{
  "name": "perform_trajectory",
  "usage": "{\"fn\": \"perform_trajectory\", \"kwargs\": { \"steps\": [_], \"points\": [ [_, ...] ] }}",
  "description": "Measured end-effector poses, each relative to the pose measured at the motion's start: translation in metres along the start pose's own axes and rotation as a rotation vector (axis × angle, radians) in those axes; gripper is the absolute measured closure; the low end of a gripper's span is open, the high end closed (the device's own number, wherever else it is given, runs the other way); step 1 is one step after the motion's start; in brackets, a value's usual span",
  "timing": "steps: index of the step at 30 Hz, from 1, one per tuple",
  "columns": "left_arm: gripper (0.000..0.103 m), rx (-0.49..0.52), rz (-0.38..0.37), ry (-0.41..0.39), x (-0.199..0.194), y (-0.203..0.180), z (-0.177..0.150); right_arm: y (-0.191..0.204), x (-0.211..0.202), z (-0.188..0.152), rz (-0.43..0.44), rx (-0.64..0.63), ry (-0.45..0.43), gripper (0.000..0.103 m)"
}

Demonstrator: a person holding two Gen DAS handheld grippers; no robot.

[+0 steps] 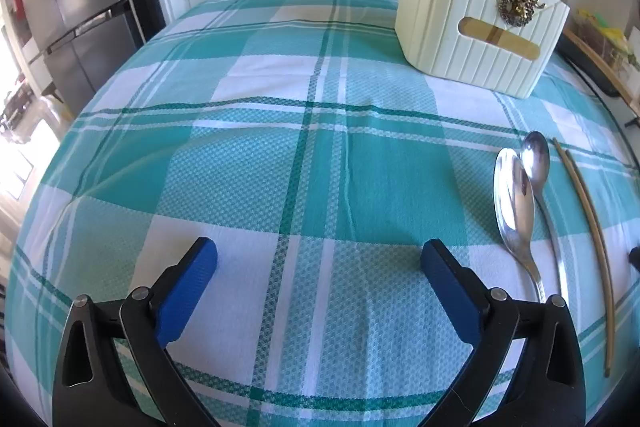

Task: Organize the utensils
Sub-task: 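Move both open tools back over the remaining chopstick and steel spoons, then lower the right tool over a wooden chopstick while the left tool lowers over a steel spoon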

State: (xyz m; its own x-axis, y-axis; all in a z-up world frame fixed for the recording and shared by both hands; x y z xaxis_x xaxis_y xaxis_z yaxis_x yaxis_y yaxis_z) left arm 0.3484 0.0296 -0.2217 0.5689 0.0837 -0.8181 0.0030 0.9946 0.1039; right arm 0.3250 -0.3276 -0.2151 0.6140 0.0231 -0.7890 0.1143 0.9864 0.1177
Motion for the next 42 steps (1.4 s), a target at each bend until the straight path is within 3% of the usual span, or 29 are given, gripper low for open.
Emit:
{"fn": "perform_trajectory", "kwargs": {
  "steps": [3, 6, 11, 16, 28, 39, 42],
  "points": [
    [0.001, -0.009, 0.009, -0.012, -0.003, 0.001, 0.000, 0.000, 0.000, 0.000, 0.000, 0.000, 0.000, 0.040],
    [0.001, -0.034, 0.036, -0.082, -0.020, 0.002, -0.003, 0.000, 0.000, 0.000, 0.000, 0.000, 0.000, 0.040],
    [0.001, -0.057, -0.109, -0.114, -0.040, -0.027, -0.010, 0.000, 0.000, 0.000, 0.000, 0.000, 0.001, 0.040],
    [0.001, 0.041, -0.134, -0.139, -0.051, -0.066, -0.001, 0.000, 0.000, 0.000, 0.000, 0.000, 0.001, 0.040],
    [0.001, 0.137, -0.045, -0.017, -0.025, -0.090, -0.006, 0.000, 0.000, 0.000, 0.000, 0.000, 0.001, 0.040],
    [0.000, 0.114, -0.063, 0.000, -0.021, -0.076, -0.011, 0.005, -0.002, 0.001, -0.011, -0.021, 0.009, 0.040],
    [0.000, 0.111, -0.062, 0.001, -0.021, -0.076, -0.011, 0.024, -0.013, 0.001, 0.109, -0.009, 0.019, 0.040]
  ]
}}
Point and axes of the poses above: each gripper's, at about its wrist camera, not at the fingertips, and x roughly the way its jaws point, y to its left, z to its top, the point moved 3 cm from there along x, roughly the way its jaws point, and after that the axes turned 11 degrees about x, right-handed, at the moved point
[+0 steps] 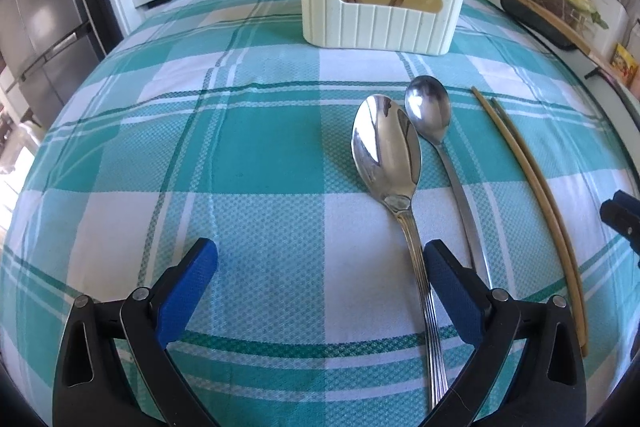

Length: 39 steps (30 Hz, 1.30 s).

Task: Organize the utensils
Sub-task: 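Lower the right tool over a wooden chopstick while the left tool lowers over a steel spoon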

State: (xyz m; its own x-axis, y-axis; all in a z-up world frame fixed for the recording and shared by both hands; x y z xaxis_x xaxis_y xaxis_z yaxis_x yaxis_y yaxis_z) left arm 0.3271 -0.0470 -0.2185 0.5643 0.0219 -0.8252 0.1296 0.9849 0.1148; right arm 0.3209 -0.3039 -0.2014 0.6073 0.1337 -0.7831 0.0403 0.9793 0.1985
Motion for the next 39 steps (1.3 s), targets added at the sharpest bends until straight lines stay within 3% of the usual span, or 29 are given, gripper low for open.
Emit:
{"fn": "perform_trajectory", "kwargs": {
  "steps": [2, 5, 7, 8, 10, 16, 18, 19, 21, 29, 33, 35, 37, 39],
  "points": [
    [0.000, 0.001, 0.001, -0.001, 0.000, 0.000, 0.000, 0.020, -0.001, -0.001, 0.087, -0.009, 0.022, 0.040],
    [0.000, 0.001, 0.002, -0.001, 0.000, 0.000, 0.000, 0.043, 0.001, -0.002, 0.149, -0.027, 0.040, 0.044],
    [0.000, 0.002, 0.004, -0.002, 0.000, -0.001, 0.000, 0.055, 0.006, -0.003, 0.165, -0.039, 0.063, 0.061],
    [0.000, 0.003, 0.004, -0.002, 0.000, 0.000, 0.000, 0.059, 0.009, -0.003, 0.169, -0.045, 0.076, 0.064],
    [0.000, 0.004, 0.005, -0.002, 0.000, -0.001, 0.000, 0.065, 0.015, -0.005, 0.163, -0.061, 0.103, 0.074],
    [0.000, 0.014, 0.019, -0.005, -0.001, -0.002, 0.000, 0.078, 0.021, -0.008, 0.153, -0.110, 0.137, 0.082],
    [0.000, 0.016, 0.021, -0.006, -0.001, -0.003, 0.000, 0.083, 0.021, -0.009, 0.127, -0.143, 0.129, 0.087],
    [0.000, 0.013, 0.017, -0.005, -0.001, -0.002, 0.000, 0.085, 0.022, -0.009, 0.105, -0.159, 0.122, 0.095],
    [0.000, 0.002, 0.008, -0.001, 0.000, 0.002, 0.000, 0.082, 0.022, -0.008, 0.071, -0.163, 0.106, 0.097],
    [0.000, -0.020, 0.017, 0.010, 0.002, 0.026, -0.003, 0.036, 0.014, -0.006, -0.050, -0.083, 0.041, 0.097],
    [0.000, 0.007, 0.005, 0.015, 0.000, 0.023, -0.006, 0.018, 0.010, -0.006, -0.052, -0.062, 0.029, 0.096],
    [0.000, 0.026, -0.010, 0.017, -0.001, 0.023, -0.007, 0.013, 0.007, -0.008, -0.042, -0.059, 0.027, 0.088],
    [0.000, 0.034, -0.021, 0.019, -0.002, 0.024, -0.009, 0.010, 0.004, -0.011, -0.034, -0.069, 0.023, 0.055],
    [0.000, 0.039, -0.021, 0.016, -0.003, 0.024, -0.009, 0.010, 0.003, -0.015, -0.036, -0.094, 0.024, 0.051]
  ]
}}
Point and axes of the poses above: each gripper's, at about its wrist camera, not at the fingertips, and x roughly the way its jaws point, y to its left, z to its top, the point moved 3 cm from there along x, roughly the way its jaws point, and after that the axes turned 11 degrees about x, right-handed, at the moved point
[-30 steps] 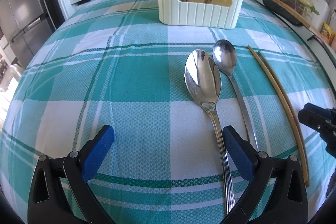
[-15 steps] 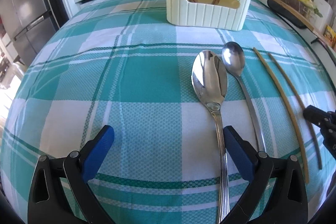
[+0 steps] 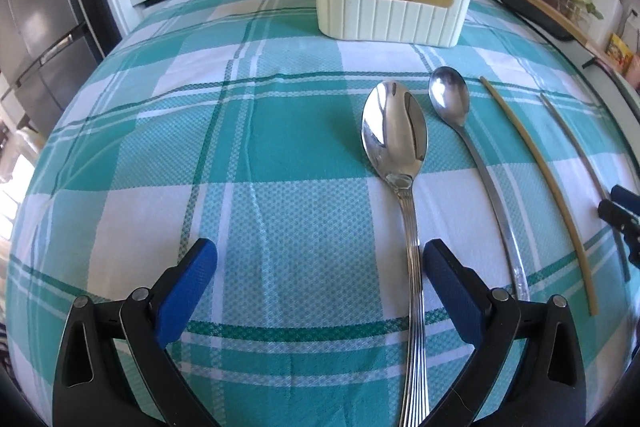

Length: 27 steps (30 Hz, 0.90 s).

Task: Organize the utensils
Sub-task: 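Lower the right tool over a wooden chopstick while the left tool lowers over a steel spoon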

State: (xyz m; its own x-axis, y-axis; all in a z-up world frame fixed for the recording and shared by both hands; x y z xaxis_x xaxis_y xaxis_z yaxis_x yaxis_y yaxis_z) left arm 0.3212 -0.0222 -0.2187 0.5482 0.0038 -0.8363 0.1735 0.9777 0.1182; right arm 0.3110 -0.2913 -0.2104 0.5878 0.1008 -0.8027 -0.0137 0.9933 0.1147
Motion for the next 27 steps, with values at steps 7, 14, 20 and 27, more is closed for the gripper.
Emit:
{"fn": "perform_trajectory", "kwargs": {
  "steps": [7, 14, 20, 27],
  "points": [
    [0.000, -0.071, 0.044, 0.005, 0.002, 0.020, -0.003, -0.013, -0.002, -0.004, -0.010, 0.033, -0.018, 0.052],
    [0.000, -0.028, 0.009, 0.009, 0.002, 0.019, -0.004, -0.015, -0.002, -0.004, -0.018, 0.044, -0.020, 0.052],
    [0.000, 0.048, -0.048, 0.035, 0.003, 0.017, -0.002, -0.017, -0.003, -0.003, 0.009, -0.005, 0.028, 0.052],
    [0.000, 0.051, -0.045, 0.029, 0.009, 0.010, 0.007, -0.015, 0.004, 0.009, 0.030, -0.062, 0.109, 0.052]
  ]
}}
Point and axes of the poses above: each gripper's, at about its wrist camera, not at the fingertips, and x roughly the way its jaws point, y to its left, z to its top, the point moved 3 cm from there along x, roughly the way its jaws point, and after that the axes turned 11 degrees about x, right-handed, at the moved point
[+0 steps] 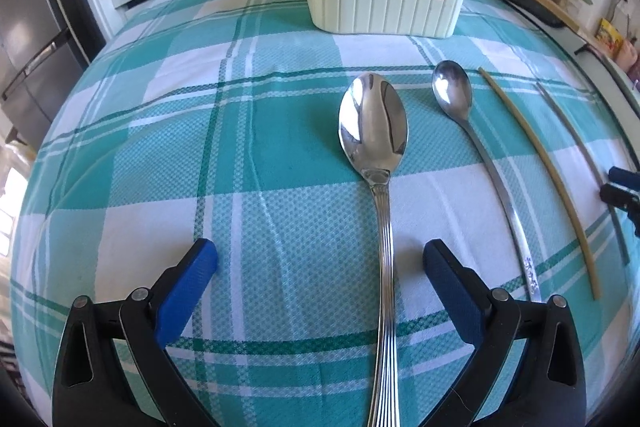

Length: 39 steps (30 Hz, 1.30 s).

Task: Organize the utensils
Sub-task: 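Lower the right tool over a wooden chopstick while the left tool lowers over a steel spoon, then close the right tool on the chopstick while the left tool closes on the spoon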

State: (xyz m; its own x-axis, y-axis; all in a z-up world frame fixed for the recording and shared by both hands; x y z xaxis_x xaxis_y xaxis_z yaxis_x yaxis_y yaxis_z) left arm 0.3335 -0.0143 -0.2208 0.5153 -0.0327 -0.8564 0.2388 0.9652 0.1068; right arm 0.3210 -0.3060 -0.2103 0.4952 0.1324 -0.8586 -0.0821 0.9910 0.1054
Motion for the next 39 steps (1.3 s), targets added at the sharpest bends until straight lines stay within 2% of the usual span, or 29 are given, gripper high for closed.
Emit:
{"fn": "perform_trajectory", "kwargs": {
  "steps": [10, 16, 21, 26, 29, 31, 32, 35, 39],
  "points": [
    [0.000, 0.037, -0.039, 0.047, 0.006, 0.012, 0.008, 0.009, 0.012, 0.020, 0.003, -0.037, 0.052, 0.052],
    [0.000, 0.110, -0.045, 0.048, 0.015, -0.005, 0.027, 0.012, 0.015, 0.026, 0.009, -0.051, 0.079, 0.052],
    [0.001, 0.108, -0.045, 0.075, 0.024, -0.009, 0.045, 0.015, 0.027, 0.045, 0.024, -0.032, 0.085, 0.052],
    [0.013, 0.102, -0.062, 0.088, 0.029, -0.011, 0.059, 0.021, 0.041, 0.069, 0.019, -0.016, 0.092, 0.054],
    [0.036, 0.107, -0.068, 0.066, 0.027, -0.014, 0.065, 0.026, 0.051, 0.085, 0.021, 0.004, 0.099, 0.071],
    [0.061, 0.115, -0.071, 0.044, 0.025, -0.016, 0.068, 0.030, 0.055, 0.092, 0.026, 0.013, 0.102, 0.094],
    [0.061, 0.112, -0.073, 0.041, 0.025, -0.016, 0.068, 0.030, 0.057, 0.095, 0.027, 0.018, 0.104, 0.097],
    [0.061, 0.099, -0.069, 0.019, 0.020, -0.011, 0.065, 0.027, 0.059, 0.101, 0.053, 0.055, 0.096, 0.097],
    [0.061, 0.085, -0.079, -0.053, -0.009, -0.004, 0.059, 0.019, 0.023, 0.103, 0.133, 0.111, -0.010, 0.097]
  ]
}}
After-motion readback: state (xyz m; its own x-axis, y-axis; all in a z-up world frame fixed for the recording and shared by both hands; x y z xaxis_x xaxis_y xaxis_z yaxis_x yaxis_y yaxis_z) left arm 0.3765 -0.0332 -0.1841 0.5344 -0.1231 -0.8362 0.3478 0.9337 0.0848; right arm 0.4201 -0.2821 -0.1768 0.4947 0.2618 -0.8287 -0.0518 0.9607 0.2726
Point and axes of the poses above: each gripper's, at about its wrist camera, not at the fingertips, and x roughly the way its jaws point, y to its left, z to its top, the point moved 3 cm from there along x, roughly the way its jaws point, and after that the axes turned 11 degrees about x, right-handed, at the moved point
